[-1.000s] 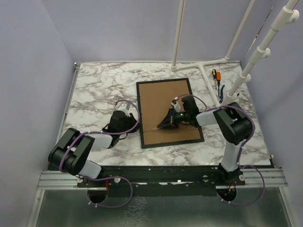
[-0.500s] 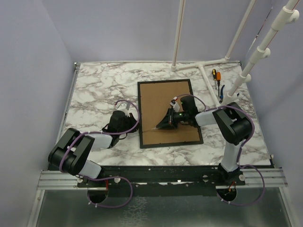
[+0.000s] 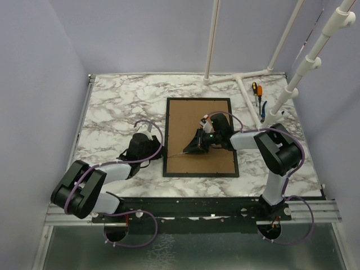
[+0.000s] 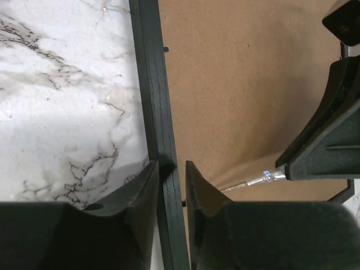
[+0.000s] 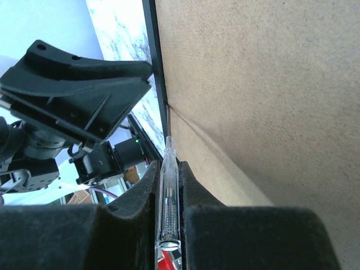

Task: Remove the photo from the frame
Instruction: Release the photo frame item from the photo frame.

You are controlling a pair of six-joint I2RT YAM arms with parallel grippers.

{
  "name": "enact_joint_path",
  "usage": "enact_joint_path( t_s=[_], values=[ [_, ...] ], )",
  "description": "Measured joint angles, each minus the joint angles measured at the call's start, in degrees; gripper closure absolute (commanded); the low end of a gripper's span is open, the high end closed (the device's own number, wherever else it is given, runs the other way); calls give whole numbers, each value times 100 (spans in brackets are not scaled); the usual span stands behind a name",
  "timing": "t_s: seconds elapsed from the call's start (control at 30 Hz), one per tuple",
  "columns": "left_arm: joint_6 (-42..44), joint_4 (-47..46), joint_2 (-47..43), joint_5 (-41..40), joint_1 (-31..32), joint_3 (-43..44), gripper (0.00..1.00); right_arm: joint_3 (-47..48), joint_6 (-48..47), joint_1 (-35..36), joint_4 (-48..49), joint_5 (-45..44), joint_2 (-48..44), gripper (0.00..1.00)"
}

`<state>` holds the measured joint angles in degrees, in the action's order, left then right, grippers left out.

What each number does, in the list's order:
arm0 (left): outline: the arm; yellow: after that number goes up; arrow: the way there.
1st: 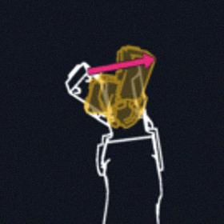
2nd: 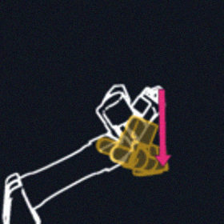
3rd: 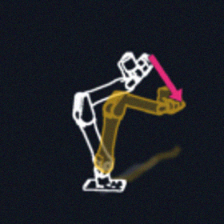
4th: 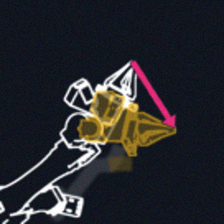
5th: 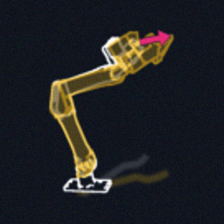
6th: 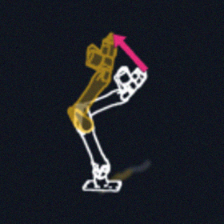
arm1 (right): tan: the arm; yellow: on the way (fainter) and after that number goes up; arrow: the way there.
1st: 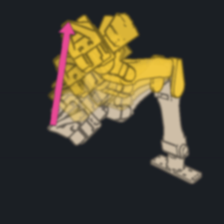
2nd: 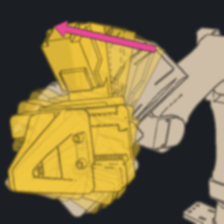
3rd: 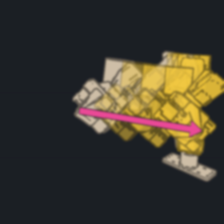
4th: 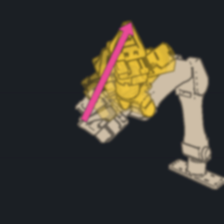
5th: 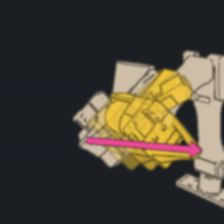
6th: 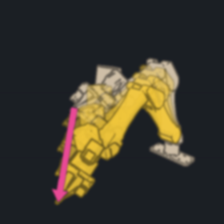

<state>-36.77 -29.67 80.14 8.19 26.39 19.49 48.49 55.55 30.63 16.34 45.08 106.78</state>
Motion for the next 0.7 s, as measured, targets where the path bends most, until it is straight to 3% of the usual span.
enact_joint_path(
  t_s=[0.17,0.43,0.7],
  values=[
    [-166,855,-905,-225,48,11,61,0,4,37,-11,-44,-9,99],
    [-455,2177,-1746,-544,63,52,72,0,7,39,-9,-46,-9,100],
    [-647,2288,-1604,-280,63,-72,78,0,7,39,-9,-48,-9,99]
  ],
)
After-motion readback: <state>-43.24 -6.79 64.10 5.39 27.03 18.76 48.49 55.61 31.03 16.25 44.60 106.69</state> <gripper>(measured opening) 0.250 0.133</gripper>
